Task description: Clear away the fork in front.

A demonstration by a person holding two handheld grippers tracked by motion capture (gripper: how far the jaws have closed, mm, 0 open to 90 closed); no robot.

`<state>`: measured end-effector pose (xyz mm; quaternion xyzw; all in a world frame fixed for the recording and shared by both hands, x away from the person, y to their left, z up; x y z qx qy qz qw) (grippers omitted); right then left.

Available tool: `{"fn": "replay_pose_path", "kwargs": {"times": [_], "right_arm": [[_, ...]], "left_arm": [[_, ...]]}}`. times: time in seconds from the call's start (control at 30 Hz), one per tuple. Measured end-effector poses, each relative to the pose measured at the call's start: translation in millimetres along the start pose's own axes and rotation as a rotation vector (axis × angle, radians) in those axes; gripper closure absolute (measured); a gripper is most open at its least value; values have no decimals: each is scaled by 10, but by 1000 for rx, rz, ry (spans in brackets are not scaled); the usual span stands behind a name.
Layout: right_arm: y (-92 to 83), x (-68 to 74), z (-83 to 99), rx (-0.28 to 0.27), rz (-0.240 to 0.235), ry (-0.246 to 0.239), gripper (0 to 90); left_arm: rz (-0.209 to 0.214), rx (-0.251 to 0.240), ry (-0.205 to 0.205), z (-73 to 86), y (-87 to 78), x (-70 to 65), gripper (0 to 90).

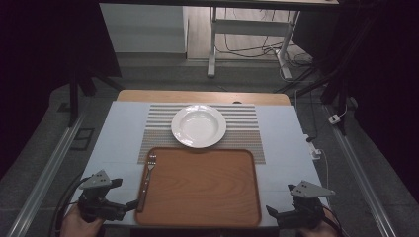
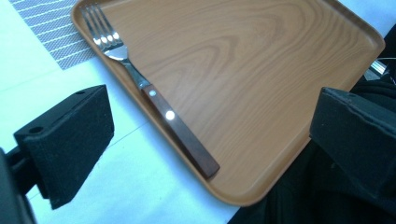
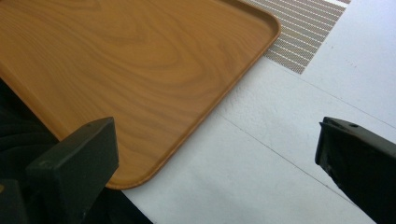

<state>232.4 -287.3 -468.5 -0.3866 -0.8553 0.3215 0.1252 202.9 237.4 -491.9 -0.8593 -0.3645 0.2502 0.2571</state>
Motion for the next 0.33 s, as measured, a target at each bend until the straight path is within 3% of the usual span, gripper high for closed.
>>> {"fn": "replay_pose_path", "kwargs": {"times": [0.23,0.33], "right_arm": [[3,4,-2,5,-2,-8,0],[12,7,-1,13,-1,-12,0]], "left_arm": [[-44,19,-23,67,-81,23,0],[-42,16,-37,70,-90,40,0]]}}
Point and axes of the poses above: each handheld gripper's, and its own axes: y roughly forward along the jaws, z roughly out of its underside, x roughly to its left, the point moved 2 cm from there along y, roughly forward along the jaws, and after that the axes turned 2 degrees about -x, right-handed, at the moved point
